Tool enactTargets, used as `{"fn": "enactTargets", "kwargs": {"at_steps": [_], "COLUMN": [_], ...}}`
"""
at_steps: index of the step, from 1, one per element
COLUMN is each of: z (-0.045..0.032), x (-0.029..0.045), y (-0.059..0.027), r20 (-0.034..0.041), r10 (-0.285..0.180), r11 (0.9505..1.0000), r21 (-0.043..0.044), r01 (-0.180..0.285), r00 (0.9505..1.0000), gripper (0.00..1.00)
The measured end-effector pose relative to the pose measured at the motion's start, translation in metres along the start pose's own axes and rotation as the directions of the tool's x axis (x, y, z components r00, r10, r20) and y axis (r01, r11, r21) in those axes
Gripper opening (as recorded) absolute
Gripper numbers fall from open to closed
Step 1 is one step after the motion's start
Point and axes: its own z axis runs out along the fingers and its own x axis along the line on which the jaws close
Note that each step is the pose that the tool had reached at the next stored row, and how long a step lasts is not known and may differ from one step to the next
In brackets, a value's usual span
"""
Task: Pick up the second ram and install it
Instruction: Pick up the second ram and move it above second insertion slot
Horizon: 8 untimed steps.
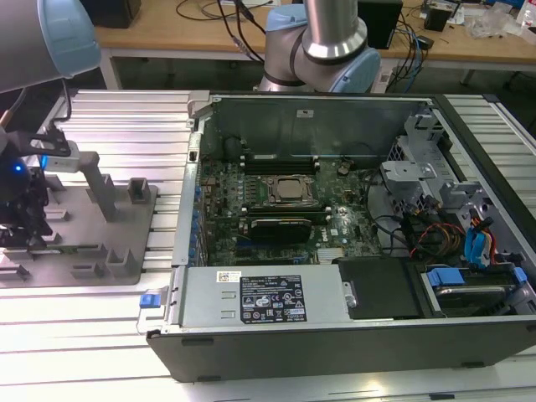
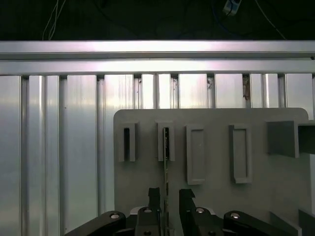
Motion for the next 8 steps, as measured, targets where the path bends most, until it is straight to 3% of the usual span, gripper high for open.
{"fn": "enactTargets", "kwargs": {"at_steps": [8], "z": [0.0124], "x": [0.0007], "y": [0.0036], "r20": [-0.0003], "r10": [-0.015], "r11": [0.9998], "r21": [0.0088], "r01": [0.015], "r00": [0.9999], "gripper": [0.28]}}
